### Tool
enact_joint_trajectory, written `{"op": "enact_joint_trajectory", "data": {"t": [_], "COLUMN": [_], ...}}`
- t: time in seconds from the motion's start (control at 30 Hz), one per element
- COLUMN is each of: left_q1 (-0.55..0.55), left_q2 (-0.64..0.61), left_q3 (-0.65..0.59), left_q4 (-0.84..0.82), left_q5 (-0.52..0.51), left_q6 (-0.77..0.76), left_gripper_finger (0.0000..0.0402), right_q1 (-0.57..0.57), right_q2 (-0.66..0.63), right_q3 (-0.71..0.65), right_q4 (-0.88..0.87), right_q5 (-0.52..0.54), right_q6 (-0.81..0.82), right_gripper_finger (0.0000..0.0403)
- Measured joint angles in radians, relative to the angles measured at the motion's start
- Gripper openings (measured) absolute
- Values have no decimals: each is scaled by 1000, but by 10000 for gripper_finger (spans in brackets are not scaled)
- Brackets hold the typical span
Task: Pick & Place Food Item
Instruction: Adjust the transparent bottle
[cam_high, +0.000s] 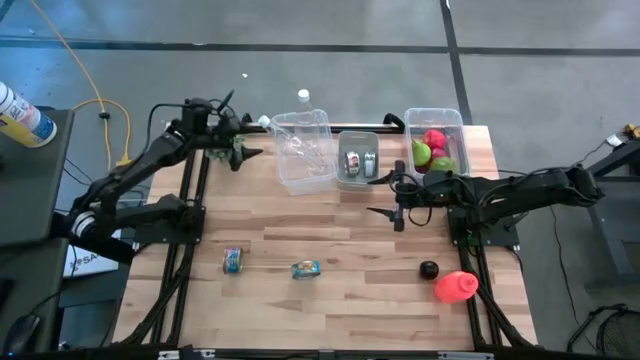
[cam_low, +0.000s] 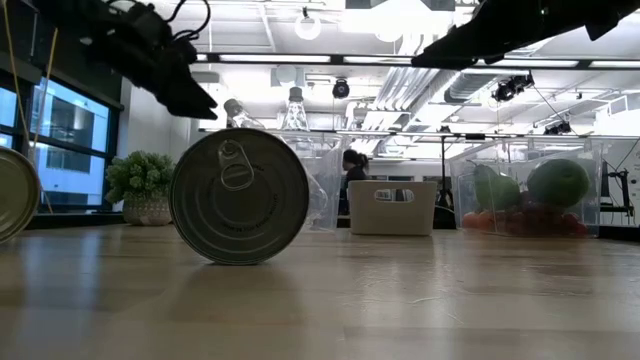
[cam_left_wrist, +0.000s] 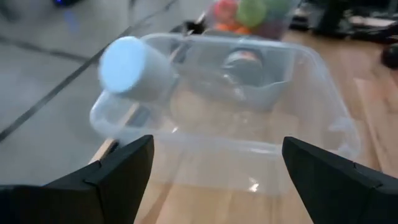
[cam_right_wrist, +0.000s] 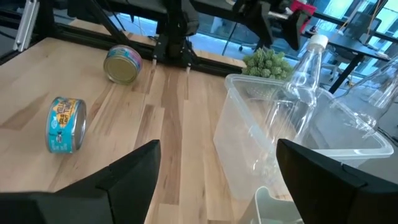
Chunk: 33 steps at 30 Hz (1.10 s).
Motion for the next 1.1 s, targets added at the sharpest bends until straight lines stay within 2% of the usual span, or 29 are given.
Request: {"op": "enact_joint_trajectory", "data": {"t": [0.3, 0.5, 0.73, 0.93, 1.1], "left_q1": [15, 15, 12, 13, 13], "left_q2": [58, 150, 258, 275, 274], "left_q3": [-98, -99, -99, -99, -99], "left_q4": [361, 545, 660, 697, 740], "left_q5": [11, 25, 25, 27, 143], "left_q6": [-38, -212, -267, -293, -297], "left_gripper_finger": [344, 344, 344, 344, 333], "right_q1": [0, 0, 0, 0, 0], "right_q2": [6, 6, 6, 6, 6], "right_q3": [0, 0, 0, 0, 0], "right_q4": [0, 4, 17, 17, 11], "right_q5": [0, 0, 0, 0, 0], "right_q6": [3, 2, 1, 2, 0], "right_gripper_finger": [309, 309, 309, 309, 309]}}
